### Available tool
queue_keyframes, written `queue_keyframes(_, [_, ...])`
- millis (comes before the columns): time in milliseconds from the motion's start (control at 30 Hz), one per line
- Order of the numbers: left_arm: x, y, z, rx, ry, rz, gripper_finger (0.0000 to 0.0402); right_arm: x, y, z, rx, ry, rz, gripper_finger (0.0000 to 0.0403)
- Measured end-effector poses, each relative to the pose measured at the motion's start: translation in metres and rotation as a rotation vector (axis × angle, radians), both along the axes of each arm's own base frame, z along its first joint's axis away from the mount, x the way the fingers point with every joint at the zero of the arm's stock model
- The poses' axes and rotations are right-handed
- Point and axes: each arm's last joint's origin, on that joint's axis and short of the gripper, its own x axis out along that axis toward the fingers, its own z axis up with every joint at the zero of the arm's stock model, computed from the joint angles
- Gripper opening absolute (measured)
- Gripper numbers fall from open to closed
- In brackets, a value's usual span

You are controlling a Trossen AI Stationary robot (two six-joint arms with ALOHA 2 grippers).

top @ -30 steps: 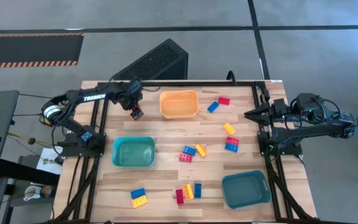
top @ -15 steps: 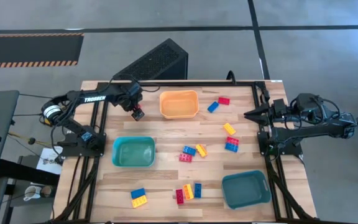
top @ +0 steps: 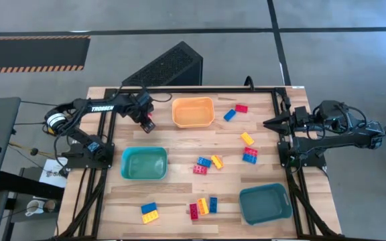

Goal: Sort & place blocks by color
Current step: Put the yellow game piece into the orange bin

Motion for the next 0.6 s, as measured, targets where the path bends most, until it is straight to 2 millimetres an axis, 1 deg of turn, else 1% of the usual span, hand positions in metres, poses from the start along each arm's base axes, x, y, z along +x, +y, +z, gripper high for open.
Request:
queue_keyframes(200, [0.002, 0.002, 0.003, 0.024, 0.002, -0.048, 0.0055, 0.000, 0.000, 0.000, 0.000, 0.000, 0.000, 0.0067])
queue_keyframes(267, [0.005, 0.005, 0.011, 0.037, -0.004, -0.065, 0.0055, 0.000, 0.000, 0.000, 0.000, 0.000, 0.000, 0.0067])
queue_keyframes(400, [0.012, 0.008, 0.035, 0.083, -0.055, -0.087, 0.0055, 0.000, 0.000, 0.000, 0.000, 0.000, 0.000, 0.0067])
queue_keyframes(600, [0.034, -0.002, 0.080, 0.257, -0.239, -0.166, 0.0060, 0.000, 0.000, 0.000, 0.000, 0.000, 0.000, 0.0067])
